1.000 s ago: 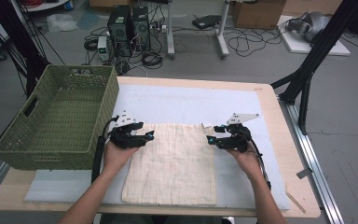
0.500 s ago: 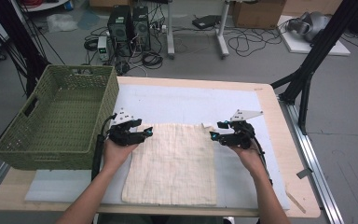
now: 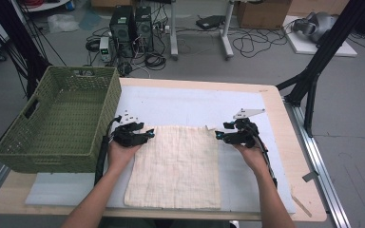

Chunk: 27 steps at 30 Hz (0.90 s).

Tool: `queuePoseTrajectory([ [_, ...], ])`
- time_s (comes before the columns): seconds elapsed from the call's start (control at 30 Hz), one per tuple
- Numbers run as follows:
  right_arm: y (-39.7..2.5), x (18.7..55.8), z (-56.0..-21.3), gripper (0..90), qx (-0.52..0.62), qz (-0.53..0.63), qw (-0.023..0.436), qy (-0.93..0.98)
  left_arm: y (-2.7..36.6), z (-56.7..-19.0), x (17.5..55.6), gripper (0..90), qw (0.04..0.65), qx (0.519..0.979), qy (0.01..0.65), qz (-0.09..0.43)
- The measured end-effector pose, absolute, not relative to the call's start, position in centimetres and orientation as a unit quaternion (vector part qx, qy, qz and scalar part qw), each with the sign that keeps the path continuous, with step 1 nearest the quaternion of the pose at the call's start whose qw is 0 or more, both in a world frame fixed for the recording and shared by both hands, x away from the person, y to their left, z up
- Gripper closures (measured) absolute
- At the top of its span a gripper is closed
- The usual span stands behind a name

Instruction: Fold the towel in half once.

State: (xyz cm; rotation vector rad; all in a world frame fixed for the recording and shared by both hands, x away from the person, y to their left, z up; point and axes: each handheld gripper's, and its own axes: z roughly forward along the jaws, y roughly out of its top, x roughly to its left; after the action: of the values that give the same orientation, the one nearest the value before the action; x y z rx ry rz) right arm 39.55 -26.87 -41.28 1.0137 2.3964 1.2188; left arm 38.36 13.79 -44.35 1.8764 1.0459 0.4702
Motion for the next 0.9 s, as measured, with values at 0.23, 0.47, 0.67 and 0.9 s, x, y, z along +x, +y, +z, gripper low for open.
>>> queuePoseTrajectory([
  [0.23,-26.7,40.7,-42.9,46.6,0.37,0.396,0.133,0.83,13.8,-45.0,38.9,53.8,0.42,0.755,0.458,0.211],
  [0.47,-26.2,41.2,-43.9,48.5,0.375,0.389,0.122,0.833,14.0,-45.1,39.1,55.1,0.393,0.745,0.493,0.218],
  [0.67,-25.8,41.3,-44.3,52.3,0.374,0.381,0.114,0.838,14.0,-45.0,39.0,59.1,0.383,0.755,0.484,0.22],
  [0.9,-25.2,41.2,-44.5,80.3,0.363,0.388,0.103,0.841,13.7,-44.9,38.7,86.3,0.384,0.771,0.459,0.216],
])
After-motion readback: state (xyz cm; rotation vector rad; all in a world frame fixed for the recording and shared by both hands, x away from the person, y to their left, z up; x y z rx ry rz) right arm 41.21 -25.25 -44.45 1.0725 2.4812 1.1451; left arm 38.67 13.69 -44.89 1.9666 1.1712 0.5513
